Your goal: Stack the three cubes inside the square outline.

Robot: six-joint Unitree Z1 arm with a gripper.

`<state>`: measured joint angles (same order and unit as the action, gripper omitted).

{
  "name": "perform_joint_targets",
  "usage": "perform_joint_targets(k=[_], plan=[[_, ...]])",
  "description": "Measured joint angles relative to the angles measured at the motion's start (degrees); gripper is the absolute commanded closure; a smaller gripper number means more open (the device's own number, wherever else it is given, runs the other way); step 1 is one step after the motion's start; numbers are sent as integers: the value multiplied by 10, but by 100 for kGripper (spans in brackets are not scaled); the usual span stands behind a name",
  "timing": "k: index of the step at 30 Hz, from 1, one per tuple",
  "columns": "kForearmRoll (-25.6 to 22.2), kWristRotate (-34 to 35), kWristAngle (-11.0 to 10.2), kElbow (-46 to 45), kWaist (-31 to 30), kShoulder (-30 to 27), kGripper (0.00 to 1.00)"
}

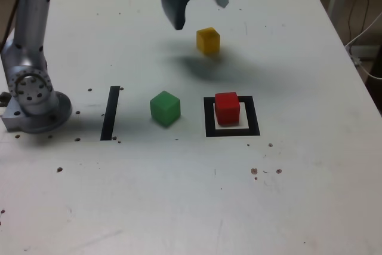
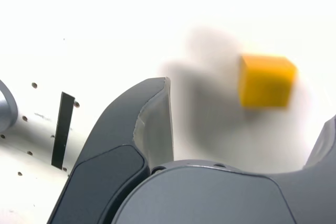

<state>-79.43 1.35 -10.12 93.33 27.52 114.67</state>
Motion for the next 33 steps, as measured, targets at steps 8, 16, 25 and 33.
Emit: perform_joint_targets(k=[8,16,25,33], plan=[[30,-12,5,14,7,43,2],[53,-22,20,26,8,78,8],[70,-22,27,30,11,98,23],[78,-22,27,25,23,100,39]])
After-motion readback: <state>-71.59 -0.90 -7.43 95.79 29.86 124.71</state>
